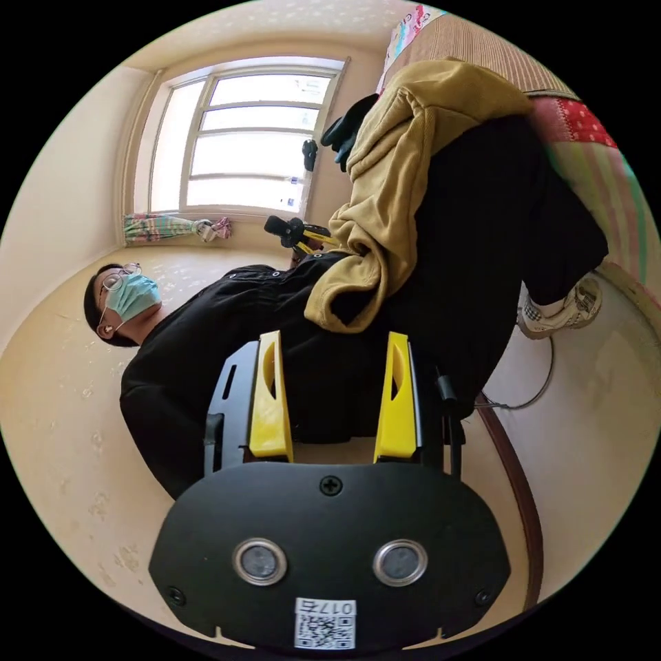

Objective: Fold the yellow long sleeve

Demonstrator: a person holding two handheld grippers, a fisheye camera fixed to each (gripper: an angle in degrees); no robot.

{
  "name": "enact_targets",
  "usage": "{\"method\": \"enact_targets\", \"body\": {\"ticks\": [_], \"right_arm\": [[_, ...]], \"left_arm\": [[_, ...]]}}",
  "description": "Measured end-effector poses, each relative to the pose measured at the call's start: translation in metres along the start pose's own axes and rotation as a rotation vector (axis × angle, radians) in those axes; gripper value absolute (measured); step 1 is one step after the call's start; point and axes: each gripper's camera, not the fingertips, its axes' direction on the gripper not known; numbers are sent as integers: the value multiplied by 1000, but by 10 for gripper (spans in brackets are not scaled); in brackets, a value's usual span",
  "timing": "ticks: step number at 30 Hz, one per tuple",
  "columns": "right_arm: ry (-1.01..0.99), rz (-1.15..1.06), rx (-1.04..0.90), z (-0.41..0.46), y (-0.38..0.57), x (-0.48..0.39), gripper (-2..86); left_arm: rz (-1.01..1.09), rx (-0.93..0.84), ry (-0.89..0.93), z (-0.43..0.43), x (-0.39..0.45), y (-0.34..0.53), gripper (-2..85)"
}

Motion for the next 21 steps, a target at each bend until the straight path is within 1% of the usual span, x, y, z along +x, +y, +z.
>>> {"method": "enact_targets", "body": {"ticks": [2, 4, 5, 6, 7, 8, 10, 11, 13, 14, 15, 18, 19, 21], "right_arm": [[-65, -17, -9, 13, -7, 3, 163], [-120, -59, 73, 11, -6, 4, 114], [-178, -92, 147, 4, -1, 4, 84], [-222, -130, 229, -7, 8, 0, 62], [-222, -149, 269, -13, 13, -4, 56], [-183, -179, 332, -24, 24, -16, 46], [-108, -224, 381, -34, 37, -41, 37], [-73, -271, 399, -38, 45, -63, 33], [-24, -396, 419, -40, 56, -106, 30], [28, -538, 438, -38, 68, -143, 28], [105, -744, 469, -29, 90, -186, 27], [232, -1100, 490, 6, 139, -263, 26], [244, -1148, 480, 13, 146, -274, 26], [343, -1258, 450, 43, 171, -311, 25]], "left_arm": [[15, 13, -4, 12, 6, -5, 103], [-3, 95, -16, 6, 11, 8, 71], [-12, 132, -11, 1, 11, 14, 60], [-37, 217, -5, -8, 10, 28, 40], [-72, 325, -4, -21, 9, 47, 32], [-87, 385, 2, -29, 9, 57, 28], [-129, 644, 8, -61, 12, 99, 17], [-140, 711, -4, -69, 14, 110, 15], [-153, 936, -62, -102, 29, 148, 9], [-140, 982, -80, -109, 36, 155, 8], [-92, 1050, -115, -122, 50, 167, 6], [42, 1117, -196, -142, 89, 183, 1], [106, 1134, -217, -147, 105, 188, -1], [177, 1162, -252, -151, 125, 197, -2]]}}
